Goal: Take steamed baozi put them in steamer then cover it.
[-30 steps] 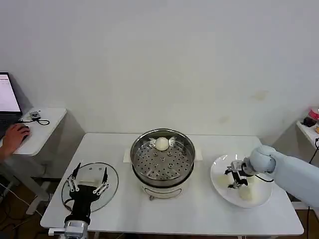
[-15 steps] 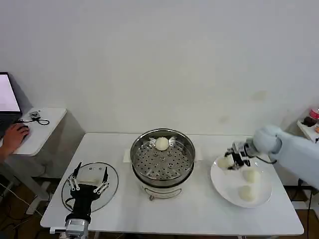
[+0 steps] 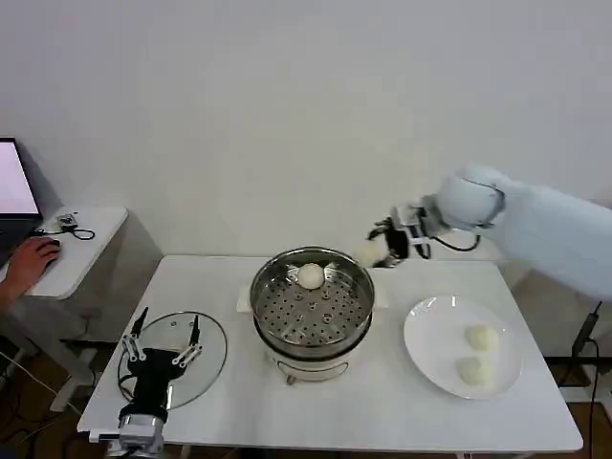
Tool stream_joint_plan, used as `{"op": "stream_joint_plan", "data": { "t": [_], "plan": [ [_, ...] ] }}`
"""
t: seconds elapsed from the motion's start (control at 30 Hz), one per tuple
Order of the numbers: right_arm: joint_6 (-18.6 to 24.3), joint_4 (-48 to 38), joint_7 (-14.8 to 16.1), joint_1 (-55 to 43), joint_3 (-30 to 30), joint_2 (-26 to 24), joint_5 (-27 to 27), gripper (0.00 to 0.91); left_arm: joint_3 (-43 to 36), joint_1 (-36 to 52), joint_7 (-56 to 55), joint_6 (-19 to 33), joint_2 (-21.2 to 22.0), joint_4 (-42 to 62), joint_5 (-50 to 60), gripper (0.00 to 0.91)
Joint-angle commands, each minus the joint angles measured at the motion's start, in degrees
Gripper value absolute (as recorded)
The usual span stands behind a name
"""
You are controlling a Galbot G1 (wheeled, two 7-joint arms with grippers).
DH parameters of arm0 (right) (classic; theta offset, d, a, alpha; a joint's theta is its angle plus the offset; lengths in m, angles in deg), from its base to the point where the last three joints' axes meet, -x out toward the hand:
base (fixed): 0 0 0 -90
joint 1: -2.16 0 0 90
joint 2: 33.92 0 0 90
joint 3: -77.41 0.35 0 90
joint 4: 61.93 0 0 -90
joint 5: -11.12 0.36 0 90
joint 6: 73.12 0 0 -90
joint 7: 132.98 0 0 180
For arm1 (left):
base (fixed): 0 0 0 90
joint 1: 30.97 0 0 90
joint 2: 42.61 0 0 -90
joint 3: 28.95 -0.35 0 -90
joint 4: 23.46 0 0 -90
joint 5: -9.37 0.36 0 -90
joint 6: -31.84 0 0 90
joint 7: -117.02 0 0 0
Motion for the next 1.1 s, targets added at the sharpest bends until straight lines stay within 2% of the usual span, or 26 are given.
{"op": "stream_joint_plan", "data": {
  "t": [0.03,0.17,0.5,1.1],
  "plan": [
    [-10.26,-2.91,-5.63,-4.11,-5.88,17.23,14.29,0.645,0.66,-0.48,0.01,-0.02,-0.23,-1.03,-0.2,0.907],
    [-12.94,-6.94,-6.25,-0.64,-5.97,21.03,17.11,0.645,0.72,-0.62,0.01,-0.02,0.04,-1.7,-0.15,0.907],
    [-15.17,-11.62,-7.41,6.5,-5.91,24.42,15.24,0.645,1.44,-1.22,-0.05,0.24,0.42,-2.19,-0.34,0.907],
    [-14.07,-15.95,-7.65,9.85,-4.76,26.63,13.23,0.645,1.32,-1.03,-0.1,0.61,0.68,-1.9,-0.22,0.907]
  ]
}}
